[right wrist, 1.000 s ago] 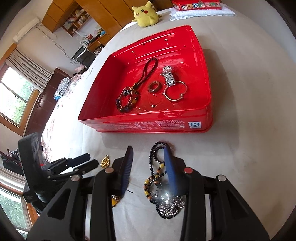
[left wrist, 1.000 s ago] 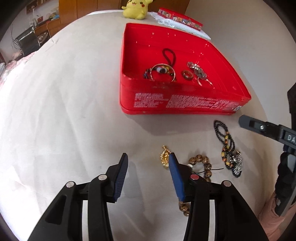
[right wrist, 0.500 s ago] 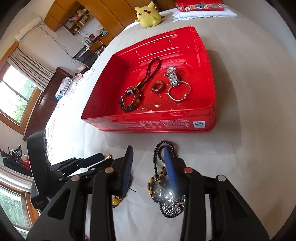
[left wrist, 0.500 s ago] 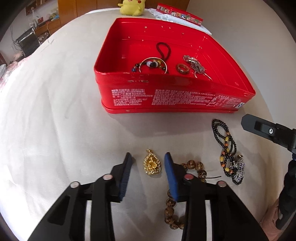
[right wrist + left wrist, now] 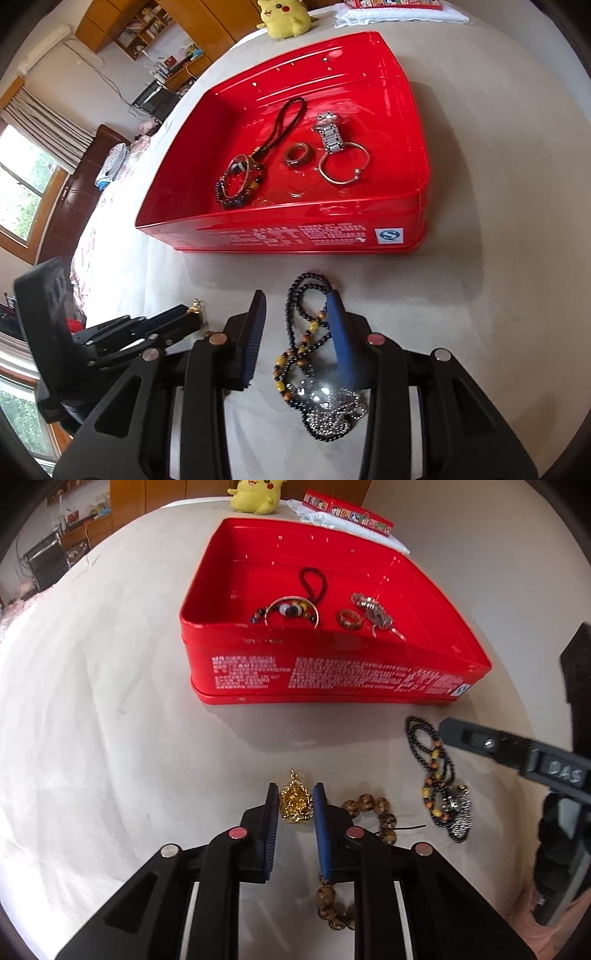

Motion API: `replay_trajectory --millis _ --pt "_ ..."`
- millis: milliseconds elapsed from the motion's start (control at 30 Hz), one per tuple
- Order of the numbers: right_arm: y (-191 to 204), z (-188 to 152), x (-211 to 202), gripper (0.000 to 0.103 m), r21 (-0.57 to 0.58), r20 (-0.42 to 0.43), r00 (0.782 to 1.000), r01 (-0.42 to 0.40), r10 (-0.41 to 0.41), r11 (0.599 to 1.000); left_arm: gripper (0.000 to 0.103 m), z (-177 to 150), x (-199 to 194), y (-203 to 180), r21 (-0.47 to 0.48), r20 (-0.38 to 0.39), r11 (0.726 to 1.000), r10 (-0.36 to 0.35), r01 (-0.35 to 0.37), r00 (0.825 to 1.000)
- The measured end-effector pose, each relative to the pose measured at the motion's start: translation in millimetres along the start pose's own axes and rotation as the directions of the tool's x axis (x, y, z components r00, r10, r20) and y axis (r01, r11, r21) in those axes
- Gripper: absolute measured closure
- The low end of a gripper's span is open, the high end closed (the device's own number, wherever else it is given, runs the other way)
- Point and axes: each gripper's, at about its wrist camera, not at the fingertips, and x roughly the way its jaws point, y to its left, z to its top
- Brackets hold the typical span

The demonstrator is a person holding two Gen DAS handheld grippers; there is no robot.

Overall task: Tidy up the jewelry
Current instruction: 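Lower the left tool onto the gold pendant and close it, then grasp the black bead and silver chain necklaces with the right tool while the left tool holds the pendant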

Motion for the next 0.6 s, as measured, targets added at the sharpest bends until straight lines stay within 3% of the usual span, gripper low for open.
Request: replay_trajectory --millis 267,333,500,600 --pt "-2.6 0.0 4.7 0.067 0.0 -0.025 1.0 0.009 -0.009 1.0 0.085 -0.2 -15.5 16.6 -0.034 0.045 0.999 0.012 -0.01 0.999" --pt "-2.0 -0.7 4.1 0.049 -0.003 -0.031 0.999 0.01 -0.01 1.0 0.085 -0.5 -16.9 19.7 -0.035 0.047 0.999 0.007 -0.005 0.999" --pt "2.2 -6.5 9.2 0.039 -0.035 -0.049 0.997 0.065 -0.067 0.997 0.085 -2.0 -22.2 21.9 -0.027 0.053 1.0 0.006 -0.005 0.999" --pt "3.0 -9.5 15.7 0.039 -0.046 -0.063 0.994 0.087 -0.089 0.995 0.085 -2.5 -22.0 22.5 -0.02 0.049 1.0 0.001 0.0 0.999"
